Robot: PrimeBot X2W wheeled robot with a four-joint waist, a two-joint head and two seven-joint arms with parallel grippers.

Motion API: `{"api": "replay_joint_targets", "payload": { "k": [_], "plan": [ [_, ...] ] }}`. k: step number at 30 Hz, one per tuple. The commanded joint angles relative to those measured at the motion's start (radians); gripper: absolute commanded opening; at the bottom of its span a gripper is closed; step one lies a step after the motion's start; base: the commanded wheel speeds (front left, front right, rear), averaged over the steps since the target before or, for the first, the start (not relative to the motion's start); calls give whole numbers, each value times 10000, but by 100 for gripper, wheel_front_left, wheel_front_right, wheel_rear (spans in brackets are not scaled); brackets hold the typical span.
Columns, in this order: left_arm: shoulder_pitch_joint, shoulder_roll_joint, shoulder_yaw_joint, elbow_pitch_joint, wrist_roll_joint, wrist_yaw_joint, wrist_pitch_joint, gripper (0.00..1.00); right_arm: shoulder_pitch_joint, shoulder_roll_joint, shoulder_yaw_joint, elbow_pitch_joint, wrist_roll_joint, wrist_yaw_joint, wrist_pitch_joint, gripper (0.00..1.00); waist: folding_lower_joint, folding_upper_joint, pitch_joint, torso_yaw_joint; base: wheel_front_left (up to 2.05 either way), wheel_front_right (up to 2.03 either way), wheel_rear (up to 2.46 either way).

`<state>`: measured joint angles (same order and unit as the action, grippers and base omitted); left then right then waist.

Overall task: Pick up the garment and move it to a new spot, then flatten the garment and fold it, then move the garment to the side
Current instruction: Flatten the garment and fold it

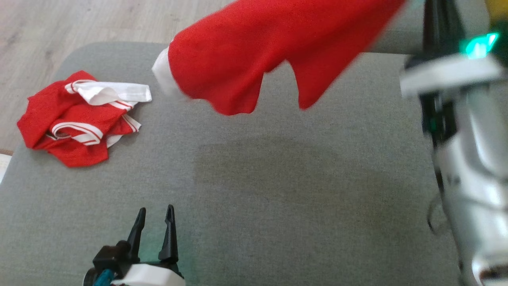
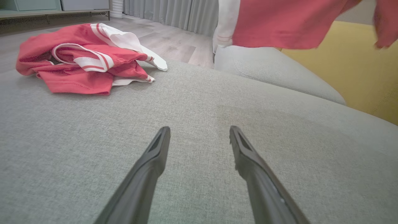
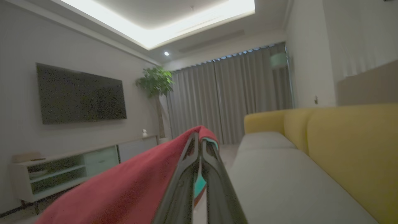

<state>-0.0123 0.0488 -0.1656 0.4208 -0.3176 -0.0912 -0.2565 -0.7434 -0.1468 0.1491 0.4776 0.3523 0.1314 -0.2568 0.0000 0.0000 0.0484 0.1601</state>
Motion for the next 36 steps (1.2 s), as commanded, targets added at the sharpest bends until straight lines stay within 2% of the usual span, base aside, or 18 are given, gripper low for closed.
{"api": "replay_joint_targets", "payload": {
  "k": [1, 5, 6, 7, 12, 20, 26, 36],
  "plan": [
    [-263, 14, 225, -314, -62, 36, -53, 100, 324, -55, -19, 34, -123, -7, -49, 0, 0, 0, 69, -49, 0, 0, 0],
    [-434, 14, 96, -335, -48, -7, -53, 100, 1393, -381, -311, 1457, -680, -7, -49, 0, 0, 0, 305, -228, 0, 0, 0],
    [-492, 14, 68, -333, -33, -22, -53, 100, 1643, -449, -374, 1807, -900, -7, -49, 46, 0, 0, 367, -294, 0, 0, 0],
    [-560, 14, 39, -325, -19, -39, -53, 100, 1840, -436, -538, 2015, -1019, -7, -49, 100, 0, 0, 431, -359, 0, 0, 0],
    [-840, 14, -28, -296, -1, -78, -53, 100, 2682, -166, -1038, 1990, -1612, -7, -49, 100, 0, 0, 617, -789, 0, 0, 0],
    [-1070, 14, -179, -270, -124, -86, -53, 100, 3551, 244, -654, 1311, -2289, -7, -49, 100, 0, 0, 653, -1140, 0, 0, 0],
    [-1122, 14, -406, -259, -211, -94, -53, 100, 4023, 495, 139, 1990, -2255, -7, -49, 100, 0, 0, 704, -1000, 0, 0, 0],
    [-1057, 14, -344, -176, -119, -110, -53, 100, 3928, 684, 80, 2619, -2036, -7, -49, 100, 0, 0, 838, -579, 0, 0, 0]
  ]
}}
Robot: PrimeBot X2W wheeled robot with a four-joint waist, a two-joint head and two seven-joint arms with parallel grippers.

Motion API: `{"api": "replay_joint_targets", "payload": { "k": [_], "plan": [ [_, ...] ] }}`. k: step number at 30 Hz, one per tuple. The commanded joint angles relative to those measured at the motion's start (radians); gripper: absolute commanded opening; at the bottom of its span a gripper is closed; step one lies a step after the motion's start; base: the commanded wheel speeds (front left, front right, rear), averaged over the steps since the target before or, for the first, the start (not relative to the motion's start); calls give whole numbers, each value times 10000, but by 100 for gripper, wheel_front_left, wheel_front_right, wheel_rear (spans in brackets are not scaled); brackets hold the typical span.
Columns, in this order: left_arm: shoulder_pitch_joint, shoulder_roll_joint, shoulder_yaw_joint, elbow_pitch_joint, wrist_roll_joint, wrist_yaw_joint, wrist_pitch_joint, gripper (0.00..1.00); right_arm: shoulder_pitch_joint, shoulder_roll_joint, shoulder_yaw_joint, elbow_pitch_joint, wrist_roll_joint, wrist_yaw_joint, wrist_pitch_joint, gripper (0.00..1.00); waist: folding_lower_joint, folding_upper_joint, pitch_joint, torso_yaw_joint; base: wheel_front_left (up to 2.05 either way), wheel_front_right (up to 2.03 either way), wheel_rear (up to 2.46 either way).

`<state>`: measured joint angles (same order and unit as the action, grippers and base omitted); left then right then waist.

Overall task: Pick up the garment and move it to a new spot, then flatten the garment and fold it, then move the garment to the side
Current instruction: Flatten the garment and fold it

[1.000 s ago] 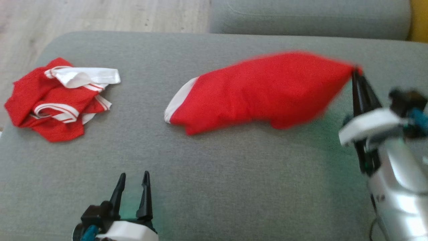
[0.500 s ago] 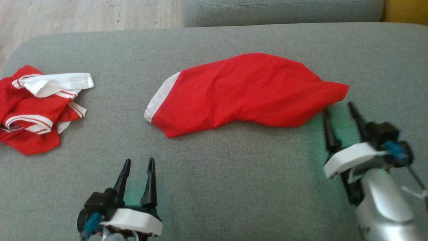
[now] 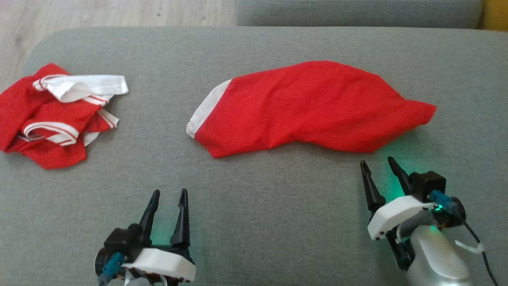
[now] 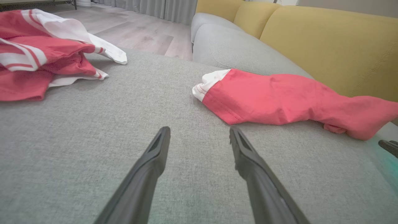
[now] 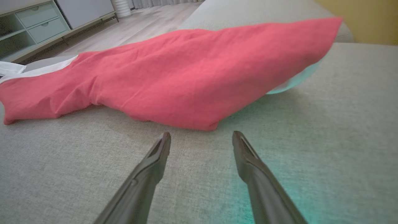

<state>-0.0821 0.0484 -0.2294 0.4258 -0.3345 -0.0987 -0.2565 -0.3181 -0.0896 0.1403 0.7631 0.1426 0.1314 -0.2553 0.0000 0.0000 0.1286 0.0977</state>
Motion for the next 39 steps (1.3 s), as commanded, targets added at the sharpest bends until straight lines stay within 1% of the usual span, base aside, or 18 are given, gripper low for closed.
{"api": "replay_joint_targets", "payload": {
  "k": [1, 4, 8, 11, 15, 18, 24, 25, 26, 27, 30, 32, 36, 39],
  "plan": [
    [-376, 18, 292, -226, 58, -41, -53, 100, -384, 135, 142, -146, 68, -7, -65, 100, 0, 0, 72, 109, 0, 0, 0],
    [-449, 18, 256, -222, 57, -55, -53, 100, -601, 197, 33, 193, 26, -7, -65, 100, 0, 0, 187, 321, 0, 0, 0],
    [-513, 18, 242, -226, 58, -73, -53, 100, -951, 278, -422, 625, -85, -7, -65, 100, 0, 0, 323, 681, 0, 0, 0],
    [-490, 18, 301, -228, 87, -84, -53, 100, -1071, 317, -467, 508, -267, -7, -65, 100, 0, 0, 352, 830, 0, 0, 0],
    [-440, 18, 347, -219, 76, -94, -53, 100, -1048, 360, -233, 174, -304, -7, -65, 100, 0, 0, 332, 974, 0, 0, 0],
    [-435, 18, 280, -209, 37, -92, -53, 100, -1089, 374, -248, 183, -311, -7, -65, 100, 0, 0, 310, 1072, 0, 0, 0],
    [-443, 18, 130, -248, -109, -37, -53, 100, -1184, 385, -947, 554, -860, -7, -65, 100, 0, 0, 317, 1195, 0, 0, 0],
    [-433, 18, 142, -254, -123, -29, -53, 100, -1187, 386, -1036, 587, -874, -7, -65, 75, 0, 0, 323, 1193, 0, 0, 0],
    [-422, 18, 166, -258, -120, -29, -53, 100, -1199, 388, -1075, 582, -869, -7, -65, 32, 0, 0, 328, 1185, 0, 0, 0],
    [-411, 18, 196, -258, -116, -29, -53, 100, -1212, 389, -1048, 497, -785, -7, -65, 0, 0, 0, 331, 1167, 0, 0, 0],
    [-348, 18, 304, -236, -97, -8, -53, 100, -1215, 391, -895, -118, -199, -7, -65, 0, 0, 0, 256, 1019, 0, 0, 0],
    [-266, 18, 368, -214, -80, -12, -53, 100, -1145, 392, -1134, -711, 145, -7, -65, 0, 0, 0, 102, 860, 0, 0, 0],
    [-63, 18, 497, -200, -70, -28, -53, 100, -935, 260, -2280, -1673, 438, -7, -65, 0, 0, 0, -367, 442, 0, 0, 0],
    [34, 18, 488, -200, -76, -45, -53, 100, -1067, -232, -3058, -2081, 399, -7, -65, 0, 0, 0, -627, 225, 0, 0, 0]
  ]
}}
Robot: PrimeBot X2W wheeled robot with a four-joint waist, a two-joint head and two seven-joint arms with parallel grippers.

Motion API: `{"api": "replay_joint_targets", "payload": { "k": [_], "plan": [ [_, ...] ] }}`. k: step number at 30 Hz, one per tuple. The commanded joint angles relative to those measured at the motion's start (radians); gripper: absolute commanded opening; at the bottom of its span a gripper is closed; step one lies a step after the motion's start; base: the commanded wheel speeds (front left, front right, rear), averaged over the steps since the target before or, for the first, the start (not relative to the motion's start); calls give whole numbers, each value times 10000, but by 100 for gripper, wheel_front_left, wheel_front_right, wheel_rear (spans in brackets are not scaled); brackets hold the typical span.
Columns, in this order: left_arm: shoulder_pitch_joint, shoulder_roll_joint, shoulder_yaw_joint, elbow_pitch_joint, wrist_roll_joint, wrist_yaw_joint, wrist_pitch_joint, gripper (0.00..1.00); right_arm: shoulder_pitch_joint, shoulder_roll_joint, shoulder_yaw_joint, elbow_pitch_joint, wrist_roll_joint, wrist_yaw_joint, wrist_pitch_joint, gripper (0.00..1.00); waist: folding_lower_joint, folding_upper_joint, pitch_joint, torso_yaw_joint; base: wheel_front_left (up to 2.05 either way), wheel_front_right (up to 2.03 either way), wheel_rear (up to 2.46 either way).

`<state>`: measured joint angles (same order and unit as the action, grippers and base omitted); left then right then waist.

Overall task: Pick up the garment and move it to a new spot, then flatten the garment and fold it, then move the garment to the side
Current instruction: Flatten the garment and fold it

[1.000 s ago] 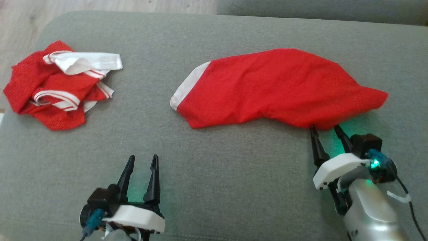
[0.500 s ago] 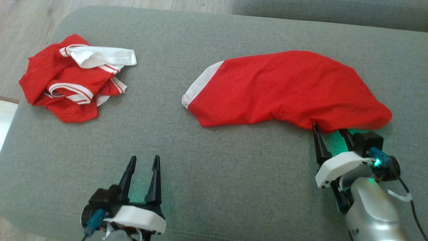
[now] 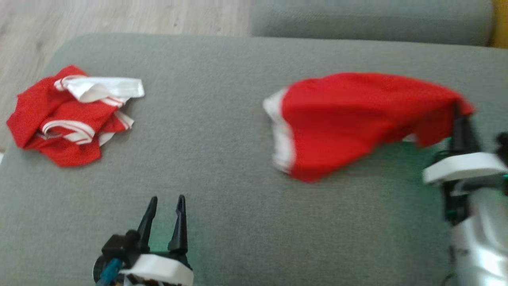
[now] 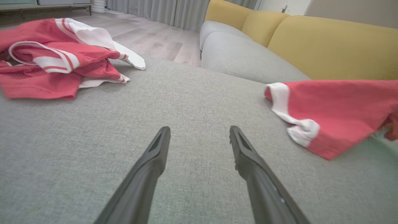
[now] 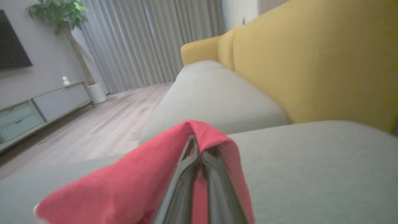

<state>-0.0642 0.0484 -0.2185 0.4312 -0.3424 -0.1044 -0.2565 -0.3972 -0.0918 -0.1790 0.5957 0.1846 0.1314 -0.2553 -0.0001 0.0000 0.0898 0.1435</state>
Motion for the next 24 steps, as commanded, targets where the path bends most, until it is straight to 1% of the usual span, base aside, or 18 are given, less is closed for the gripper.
{"api": "replay_joint_targets", "payload": {
  "k": [1, 4, 5, 6, 8, 10, 13, 16, 20, 23, 24],
  "plan": [
    [-130, 18, 358, -260, -15, 6, -53, 100, -430, -417, -45, -520, -69, -7, -65, 0, 1, 0, -297, -280, 0, 0, 0],
    [-130, 18, 268, -258, -69, -1, -53, 100, -1188, -991, -213, -880, -299, -7, -65, 0, 1, 0, -385, -327, 0, 0, 0],
    [-130, 18, 268, -258, -69, -1, -53, 100, -1188, -991, -213, -880, -299, -7, -65, 0, 1, 0, -385, -327, 0, 0, 0],
    [-143, 18, 221, -256, -92, -1, -53, 100, -1516, -1147, -150, -991, -400, -7, -65, 0, 1, 0, -388, -304, 0, 0, 0],
    [-183, 18, 97, -247, -146, -6, -53, 100, -2222, -1410, 173, -1175, -587, -7, -65, 0, 1, 0, -364, -184, 0, 0, 0],
    [-196, 18, 5, -227, -236, -11, -53, 100, -2888, -1539, 791, -1321, -778, -7, -65, 0, 1, 0, -309, -4, 0, 0, 0],
    [-187, 18, -91, -155, -333, -2, -53, 100, -3566, -1470, 2292, -1274, -975, -7, -65, 0, 1, 0, -221, 308, 0, 0, 0],
    [-130, 18, -92, -83, -404, 19, -53, 100, -3674, -1113, 3951, -833, -850, -7, -65, 0, 1, 0, -141, 602, 0, 0, 0],
    [-68, 18, -74, -44, -491, 36, -53, 100, -2945, -530, 5929, 36, -348, -7, -65, 0, 1, 0, -32, 874, 0, 0, 0],
    [-49, 18, -45, -25, -532, 28, -53, 100, -1987, -304, 7495, 853, 92, -7, -65, 0, 1, 0, 16, 917, 0, 0, 0],
    [-54, 18, -40, -17, -544, 25, -53, 100, -1667, -267, 7949, 1149, 242, -7, -65, 11, 1, 0, 32, 908, 0, 0, 0]
  ]
}}
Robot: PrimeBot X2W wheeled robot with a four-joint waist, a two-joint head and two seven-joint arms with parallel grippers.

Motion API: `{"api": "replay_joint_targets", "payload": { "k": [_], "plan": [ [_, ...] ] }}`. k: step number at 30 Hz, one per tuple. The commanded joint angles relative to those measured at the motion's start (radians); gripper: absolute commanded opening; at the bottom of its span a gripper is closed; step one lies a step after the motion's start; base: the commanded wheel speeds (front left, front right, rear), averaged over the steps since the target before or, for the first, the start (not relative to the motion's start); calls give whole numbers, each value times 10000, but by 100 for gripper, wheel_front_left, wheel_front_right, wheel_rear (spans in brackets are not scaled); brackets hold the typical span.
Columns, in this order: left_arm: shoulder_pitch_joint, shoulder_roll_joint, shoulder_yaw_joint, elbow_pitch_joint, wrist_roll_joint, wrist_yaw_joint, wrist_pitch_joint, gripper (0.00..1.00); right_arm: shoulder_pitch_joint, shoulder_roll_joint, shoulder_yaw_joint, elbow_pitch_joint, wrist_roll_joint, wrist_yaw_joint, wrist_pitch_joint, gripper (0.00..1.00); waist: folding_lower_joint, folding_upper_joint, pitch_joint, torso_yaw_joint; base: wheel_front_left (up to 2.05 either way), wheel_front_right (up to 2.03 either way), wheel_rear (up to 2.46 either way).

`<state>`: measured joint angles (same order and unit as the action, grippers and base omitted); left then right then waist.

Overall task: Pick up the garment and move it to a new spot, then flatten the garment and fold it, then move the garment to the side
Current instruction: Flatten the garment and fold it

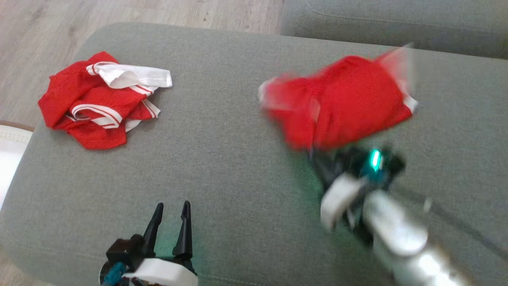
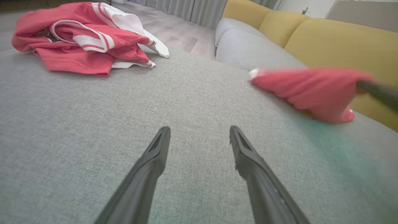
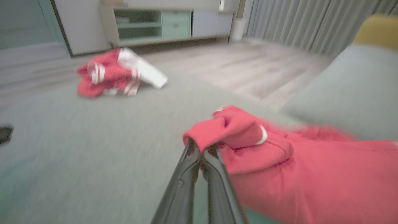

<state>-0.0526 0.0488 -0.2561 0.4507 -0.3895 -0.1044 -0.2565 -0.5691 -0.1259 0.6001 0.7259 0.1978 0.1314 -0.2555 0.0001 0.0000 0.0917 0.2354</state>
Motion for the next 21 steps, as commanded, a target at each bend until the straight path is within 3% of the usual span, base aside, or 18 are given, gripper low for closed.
{"api": "replay_joint_targets", "payload": {
  "k": [1, 2, 3, 6, 13, 21],
  "plan": [
    [-179, 14, 341, -212, -86, 27, -53, 100, 310, 104, 514, 81, 280, -7, -63, 40, -1, 0, 32, -45, 0, 0, 0],
    [-192, 14, 331, -221, -98, 30, -53, 100, 524, 120, 769, 260, 457, -7, -63, 92, -1, 0, 50, -96, 0, 0, 0],
    [-216, 14, 322, -226, -94, 31, -53, 100, 698, 124, 971, 401, 622, -7, -63, 100, -1, 0, 73, -162, 0, 0, 0],
    [-316, 14, 357, -263, -58, 32, -53, 100, 940, 41, 1032, 424, 1087, -7, -63, 100, -1, 0, 117, -416, 0, 0, 0],
    [-486, 14, 362, -330, -21, 19, -53, 100, 747, -411, 106, -61, 1421, -7, -63, 100, -1, 0, 85, -812, 0, 0, 0],
    [-582, 14, 149, -389, -88, -2, -53, 100, 135, -143, -707, 182, 1728, -7, -63, 100, -1, 0, 272, -500, 0, 0, 0]
  ]
}}
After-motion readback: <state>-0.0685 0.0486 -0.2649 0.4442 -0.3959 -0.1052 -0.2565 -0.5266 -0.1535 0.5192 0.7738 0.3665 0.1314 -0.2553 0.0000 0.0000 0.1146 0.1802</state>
